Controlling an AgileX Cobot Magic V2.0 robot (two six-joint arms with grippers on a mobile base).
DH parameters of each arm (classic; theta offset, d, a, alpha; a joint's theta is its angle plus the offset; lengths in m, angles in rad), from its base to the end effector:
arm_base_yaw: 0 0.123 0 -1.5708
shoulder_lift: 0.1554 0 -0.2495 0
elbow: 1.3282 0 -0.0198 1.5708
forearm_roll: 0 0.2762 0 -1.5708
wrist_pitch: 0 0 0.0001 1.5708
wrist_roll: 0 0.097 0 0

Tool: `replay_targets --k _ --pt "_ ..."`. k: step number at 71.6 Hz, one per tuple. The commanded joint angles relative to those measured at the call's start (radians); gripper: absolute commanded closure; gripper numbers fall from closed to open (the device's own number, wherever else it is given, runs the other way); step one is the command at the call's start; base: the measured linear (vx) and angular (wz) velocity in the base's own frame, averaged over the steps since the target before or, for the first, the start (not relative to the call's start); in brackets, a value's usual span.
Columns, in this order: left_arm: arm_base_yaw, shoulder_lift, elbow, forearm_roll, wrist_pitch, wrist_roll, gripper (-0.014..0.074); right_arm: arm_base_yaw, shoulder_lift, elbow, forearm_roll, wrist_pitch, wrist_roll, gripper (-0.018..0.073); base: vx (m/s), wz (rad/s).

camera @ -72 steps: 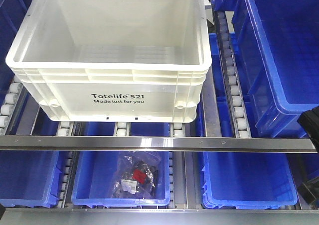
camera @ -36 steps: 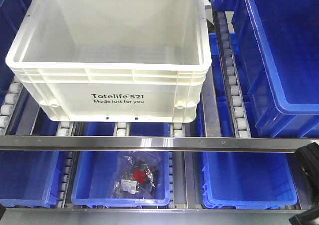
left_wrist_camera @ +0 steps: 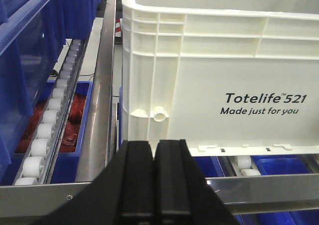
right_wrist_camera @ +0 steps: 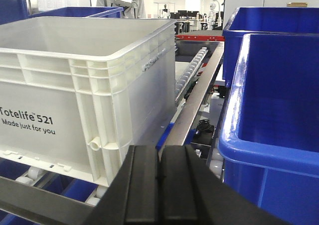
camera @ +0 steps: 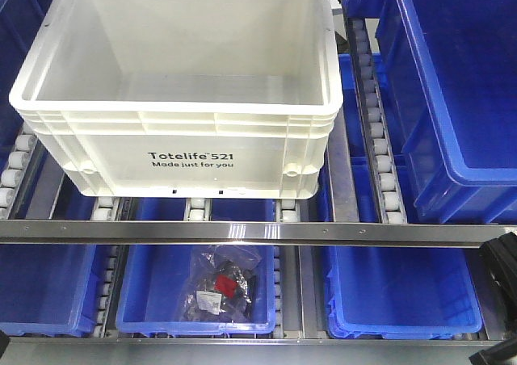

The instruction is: Place moving items into box and shelve

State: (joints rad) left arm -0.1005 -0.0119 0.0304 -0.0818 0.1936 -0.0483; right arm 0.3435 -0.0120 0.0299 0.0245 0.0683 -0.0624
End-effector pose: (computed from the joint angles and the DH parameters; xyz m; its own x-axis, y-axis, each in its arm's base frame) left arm 0.1227 -0.0139 0.1853 -0.1372 -0.1150 -0.9838 0.0991 0.9867 -0.1292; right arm 0.1169 0.0420 0.1975 0.0138 -0.0354 -0.9993 -0.3381 0.9404 -0.0380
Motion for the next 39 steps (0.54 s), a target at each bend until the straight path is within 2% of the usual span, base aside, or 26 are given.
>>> replay_targets --k 1,39 --pt "-0.005 -0.017 0.013 -0.011 -0.08 -0.011 0.0624 0.0 -0.007 0.005 -0.01 -0.079 -0.001 0.0574 0.0 0.0" --pt "-0.005 -0.017 0.013 -0.011 -0.08 -0.011 0.0624 0.0 -0.007 0.005 -0.01 -0.076 -0.001 0.0574 0.0 0.0"
